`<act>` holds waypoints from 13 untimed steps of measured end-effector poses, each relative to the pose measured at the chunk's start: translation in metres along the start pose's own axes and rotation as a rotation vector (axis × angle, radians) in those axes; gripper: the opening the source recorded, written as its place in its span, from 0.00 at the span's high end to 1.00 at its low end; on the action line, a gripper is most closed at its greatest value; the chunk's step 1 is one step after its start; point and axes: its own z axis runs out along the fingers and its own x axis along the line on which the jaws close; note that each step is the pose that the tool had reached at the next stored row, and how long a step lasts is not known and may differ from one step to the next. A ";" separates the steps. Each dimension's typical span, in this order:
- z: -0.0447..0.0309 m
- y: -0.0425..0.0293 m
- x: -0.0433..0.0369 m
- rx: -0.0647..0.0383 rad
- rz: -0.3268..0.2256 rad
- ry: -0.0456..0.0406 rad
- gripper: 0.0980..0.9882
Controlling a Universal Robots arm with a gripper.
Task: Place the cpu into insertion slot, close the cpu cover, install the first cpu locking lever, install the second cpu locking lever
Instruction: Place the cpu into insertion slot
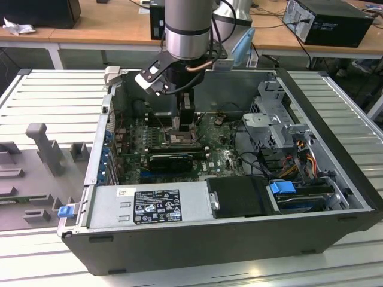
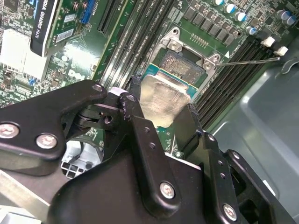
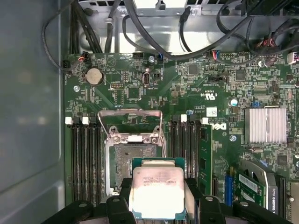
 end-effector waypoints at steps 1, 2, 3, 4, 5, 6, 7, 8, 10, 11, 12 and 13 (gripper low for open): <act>0.0012 0.0000 0.0000 0.000 0.000 0.0002 0.52; 0.0026 0.0000 0.0000 0.000 0.000 0.0002 0.52; 0.0050 -0.0001 -0.0001 0.000 0.000 0.0002 0.52; 0.0068 -0.0001 -0.0001 0.000 0.000 0.0002 0.52; 0.0089 -0.0001 -0.0002 0.000 -0.001 0.0002 0.52; 0.0117 -0.0002 -0.0001 0.000 -0.008 0.0005 0.52; 0.0151 -0.0003 0.0003 0.001 -0.030 0.0007 0.52; 0.0195 -0.0002 0.0006 0.001 -0.041 0.0011 0.52; 0.0242 -0.0004 0.0005 0.001 -0.041 0.0009 0.52; 0.0242 -0.0004 0.0004 0.001 -0.041 0.0008 0.52; 0.0244 -0.0004 0.0005 0.001 -0.041 0.0009 0.52; 0.0250 -0.0004 0.0005 0.001 -0.041 0.0012 0.52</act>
